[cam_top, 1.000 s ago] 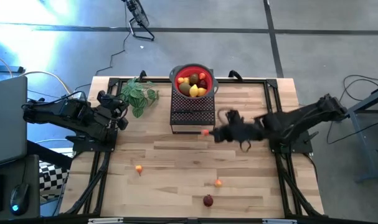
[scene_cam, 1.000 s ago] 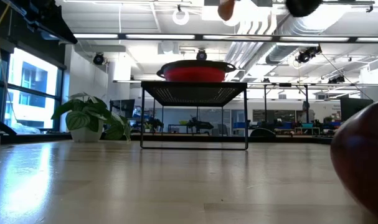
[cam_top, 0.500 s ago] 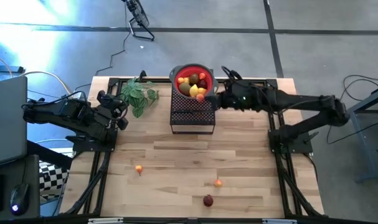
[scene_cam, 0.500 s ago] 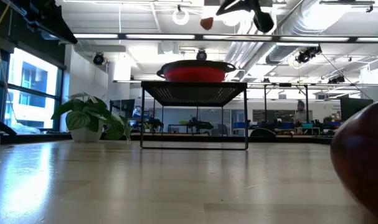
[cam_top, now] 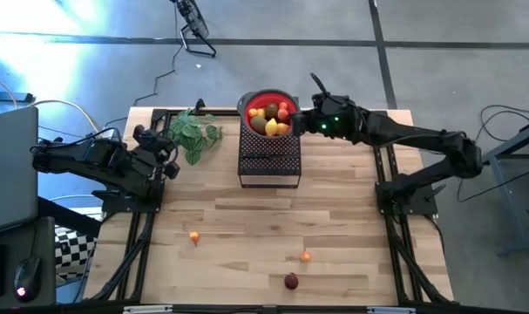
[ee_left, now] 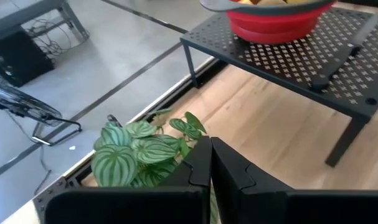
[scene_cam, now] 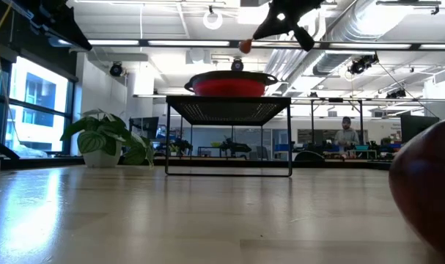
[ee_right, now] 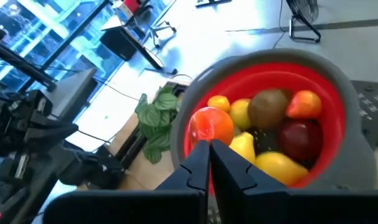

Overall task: Pick & Place Fruit
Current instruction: Put the pear into the red strainer bowl

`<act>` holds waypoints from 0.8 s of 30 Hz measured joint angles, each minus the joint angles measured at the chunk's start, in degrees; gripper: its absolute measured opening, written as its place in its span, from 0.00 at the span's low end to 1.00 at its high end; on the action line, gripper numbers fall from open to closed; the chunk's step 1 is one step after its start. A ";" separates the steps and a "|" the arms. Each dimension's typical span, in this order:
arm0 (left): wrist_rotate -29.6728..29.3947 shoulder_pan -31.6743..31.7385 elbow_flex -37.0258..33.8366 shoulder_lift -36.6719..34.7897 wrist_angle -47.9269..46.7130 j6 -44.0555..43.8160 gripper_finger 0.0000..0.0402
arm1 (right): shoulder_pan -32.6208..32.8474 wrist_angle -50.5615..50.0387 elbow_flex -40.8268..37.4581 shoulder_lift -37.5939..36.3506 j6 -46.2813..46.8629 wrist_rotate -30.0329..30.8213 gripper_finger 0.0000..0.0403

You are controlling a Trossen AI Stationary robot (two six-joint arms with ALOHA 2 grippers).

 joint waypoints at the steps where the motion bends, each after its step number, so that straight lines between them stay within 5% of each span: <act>1: -0.62 0.01 -0.01 0.01 -0.02 0.00 0.00 | 0.00 0.50 0.00 0.54 -0.36 0.02 0.01; 12: -1.50 0.01 0.01 0.01 -0.04 1.60 0.00 | -0.07 -0.84 1.47 4.04 -1.06 0.30 0.01; 24: -1.50 0.00 0.01 0.00 -0.07 1.73 0.00 | -0.61 -19.51 19.92 12.11 -7.18 3.33 0.01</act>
